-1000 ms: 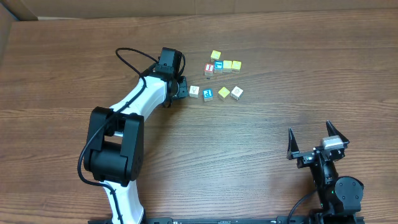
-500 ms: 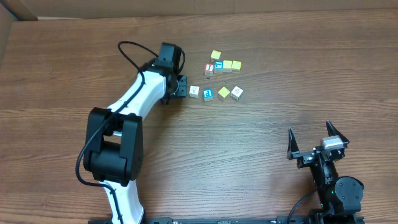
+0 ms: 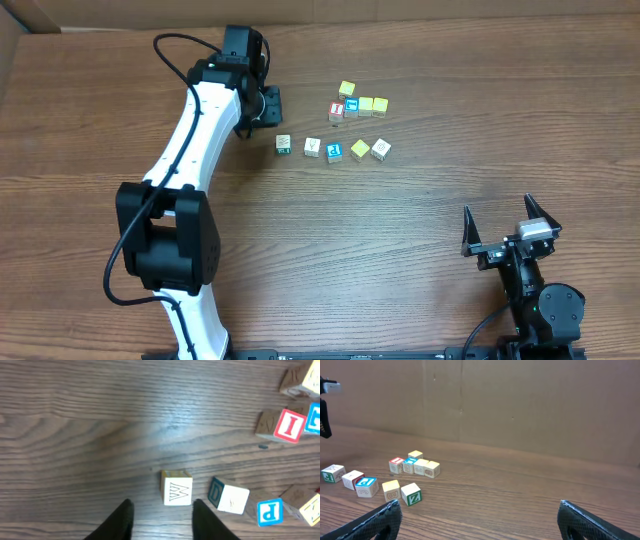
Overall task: Flip 5 blocks
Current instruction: 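Lower the left gripper around the white M block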
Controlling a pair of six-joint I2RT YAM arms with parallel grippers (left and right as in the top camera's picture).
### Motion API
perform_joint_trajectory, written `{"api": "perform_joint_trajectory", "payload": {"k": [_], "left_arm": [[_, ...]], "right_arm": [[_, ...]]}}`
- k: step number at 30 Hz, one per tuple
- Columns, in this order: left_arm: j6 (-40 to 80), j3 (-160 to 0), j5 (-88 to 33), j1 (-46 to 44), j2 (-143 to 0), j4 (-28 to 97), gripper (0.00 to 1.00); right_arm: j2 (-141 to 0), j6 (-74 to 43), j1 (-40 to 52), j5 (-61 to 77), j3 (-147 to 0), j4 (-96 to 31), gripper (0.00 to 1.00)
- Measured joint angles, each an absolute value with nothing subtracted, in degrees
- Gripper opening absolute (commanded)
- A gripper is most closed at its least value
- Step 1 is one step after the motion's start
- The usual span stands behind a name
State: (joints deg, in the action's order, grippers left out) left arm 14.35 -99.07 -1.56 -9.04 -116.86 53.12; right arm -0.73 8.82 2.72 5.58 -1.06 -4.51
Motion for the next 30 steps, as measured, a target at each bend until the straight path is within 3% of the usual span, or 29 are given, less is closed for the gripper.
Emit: {"api": "perform_joint_trajectory", "payload": {"k": [2, 10, 30], "left_arm": [[13.8, -99.1, -1.8, -9.2, -117.9, 53.2, 0.53], [11.7, -99.2, -3.7, -9.4, -126.2, 50.6, 0.56], [11.8, -100.4, -5.0, -10.2, -128.5, 54.0, 0.45]], "right_arm": [[-0.7, 8.8, 2.7, 5.6, -1.1, -4.5, 1.00], [-0.7, 8.8, 2.7, 5.6, -1.1, -4.5, 1.00], [-0.7, 8.8, 2.7, 5.6, -1.1, -4.5, 1.00]]}}
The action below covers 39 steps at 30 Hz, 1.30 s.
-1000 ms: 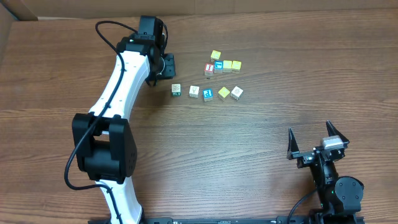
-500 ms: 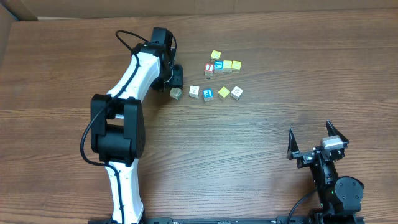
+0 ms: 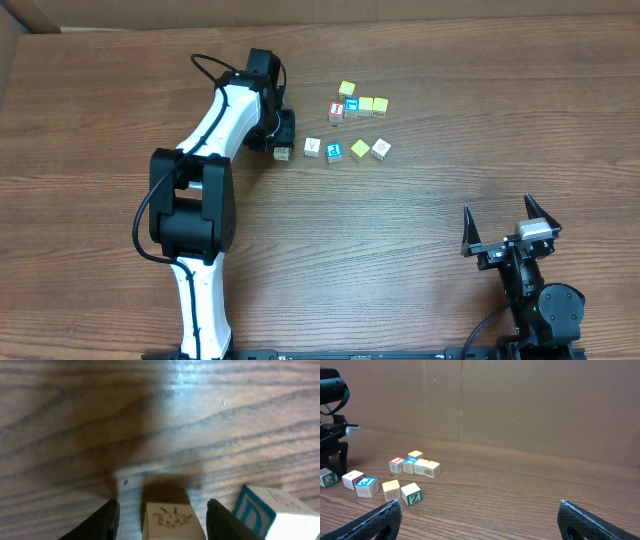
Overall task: Flip 5 blocks
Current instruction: 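Lower the left gripper around the white M block, then close the left gripper on the M block and lift it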
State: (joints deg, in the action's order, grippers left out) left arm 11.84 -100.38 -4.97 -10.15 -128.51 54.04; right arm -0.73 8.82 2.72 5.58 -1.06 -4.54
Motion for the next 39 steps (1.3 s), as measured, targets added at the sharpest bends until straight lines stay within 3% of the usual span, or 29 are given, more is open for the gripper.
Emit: {"api": "perform_joint_trajectory", "payload": {"k": [3, 24, 39], "left_arm": [[11.9, -101.8, -5.0, -10.2, -128.5, 55.5, 0.40], [10.2, -104.0, -0.7, -14.3, -128.5, 62.8, 0.43], [15.2, -103.3, 2.2, -14.4, -128.5, 60.2, 0.33]], "right_arm": [[-0.7, 8.8, 2.7, 5.6, -1.1, -4.5, 1.00], [-0.7, 8.8, 2.7, 5.6, -1.1, -4.5, 1.00], [-0.7, 8.8, 2.7, 5.6, -1.1, -4.5, 1.00]]}}
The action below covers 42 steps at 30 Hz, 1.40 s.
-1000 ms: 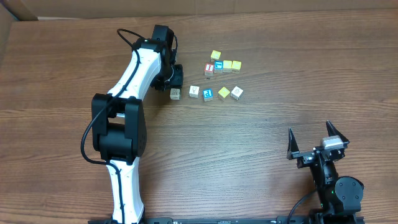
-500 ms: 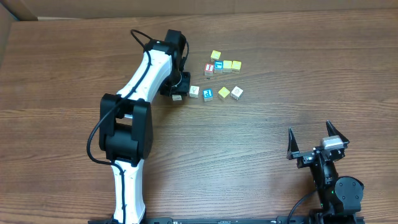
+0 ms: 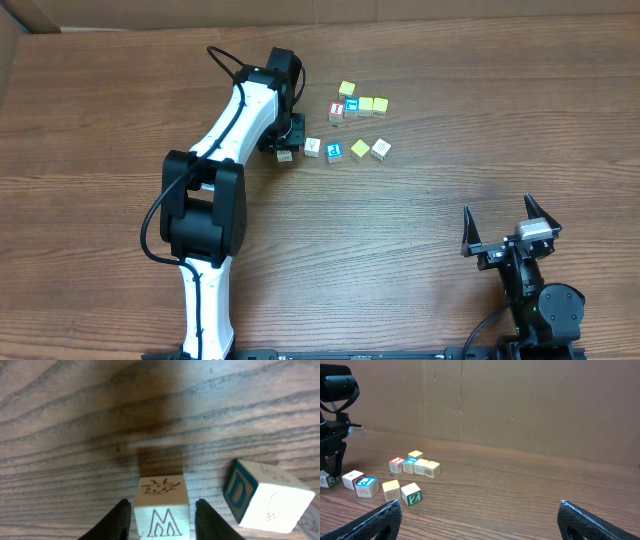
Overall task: Flip 5 blocks
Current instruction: 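Close the left gripper on the M block and lift it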
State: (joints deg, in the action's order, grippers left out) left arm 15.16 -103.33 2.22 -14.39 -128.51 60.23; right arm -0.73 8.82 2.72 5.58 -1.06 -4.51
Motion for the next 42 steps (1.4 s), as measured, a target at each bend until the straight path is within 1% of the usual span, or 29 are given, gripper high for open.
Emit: {"api": "perform_joint_trajectory", "payload": {"k": [5, 8, 10, 15, 18, 30, 38, 42], "left_arm": [[15.7, -103.3, 1.4, -14.4, -128.5, 60.4, 0.37], [16.0, -103.3, 1.1, -14.4, -128.5, 61.1, 0.43], [16.1, -103.3, 0.9, -14.4, -128.5, 62.0, 0.45], [16.1, -103.2, 0.9, -14.4, -128.5, 62.9, 0.40], [16.1, -103.2, 0.9, -14.4, -128.5, 63.0, 0.39], [17.1, -103.2, 0.9, -14.4, -128.5, 62.7, 0.39], [19.4, -103.2, 2.1, -14.4, -128.5, 62.2, 0.36], [19.6, -102.8, 2.3, -14.4, -128.5, 62.1, 0.39]], "right_arm": [[-0.7, 8.9, 2.7, 5.6, -1.1, -4.5, 1.00], [-0.7, 8.8, 2.7, 5.6, -1.1, -4.5, 1.00], [-0.7, 8.8, 2.7, 5.6, -1.1, -4.5, 1.00], [-0.7, 8.8, 2.7, 5.6, -1.1, -4.5, 1.00], [-0.7, 8.8, 2.7, 5.6, -1.1, -4.5, 1.00], [-0.7, 8.8, 2.7, 5.6, -1.1, -4.5, 1.00], [-0.7, 8.8, 2.7, 5.6, -1.1, -4.5, 1.00], [-0.7, 8.8, 2.7, 5.6, -1.1, -4.5, 1.00]]}}
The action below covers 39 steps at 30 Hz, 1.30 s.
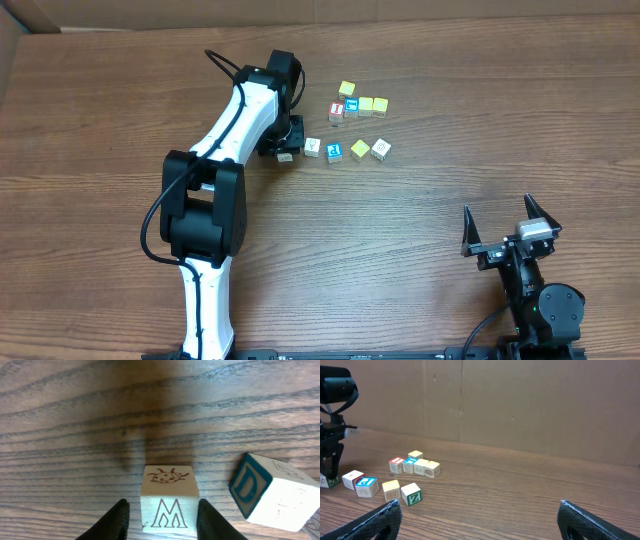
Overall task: Flip 5 blocks
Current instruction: 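Close the left gripper on the M block and lift it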
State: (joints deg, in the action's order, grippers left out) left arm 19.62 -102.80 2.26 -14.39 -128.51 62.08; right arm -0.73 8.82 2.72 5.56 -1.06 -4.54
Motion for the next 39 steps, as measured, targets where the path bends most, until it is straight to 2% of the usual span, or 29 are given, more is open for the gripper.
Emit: {"api": "perform_joint_trajectory", "payload": {"k": [7, 14, 19, 22, 25, 30, 39], "left_arm": [[19.7, -101.4, 2.3, -14.4, -128.5, 61.4, 0.33], [19.8, -101.4, 2.3, -14.2, -128.5, 61.1, 0.34], [19.6, -101.4, 2.3, -14.2, -128.5, 60.9, 0.48], [19.6, -101.4, 2.4, -14.2, -128.5, 59.9, 0.44], [19.5, -101.4, 2.4, -14.2, -128.5, 58.5, 0.33], [19.5, -101.4, 2.4, -14.1, -128.5, 58.1, 0.26], [19.1, -101.4, 2.3, -14.1, -128.4, 59.3, 0.25]], "right_arm": [[-0.7, 8.8, 2.7, 5.6, -1.1, -4.5, 1.00], [-0.7, 8.8, 2.7, 5.6, -1.1, -4.5, 1.00], [-0.7, 8.8, 2.7, 5.6, -1.1, -4.5, 1.00], [-0.7, 8.8, 2.7, 5.6, -1.1, -4.5, 1.00], [-0.7, 8.8, 2.7, 5.6, -1.1, -4.5, 1.00], [-0.7, 8.8, 2.7, 5.6, -1.1, -4.5, 1.00], [-0.7, 8.8, 2.7, 5.6, -1.1, -4.5, 1.00]]}}
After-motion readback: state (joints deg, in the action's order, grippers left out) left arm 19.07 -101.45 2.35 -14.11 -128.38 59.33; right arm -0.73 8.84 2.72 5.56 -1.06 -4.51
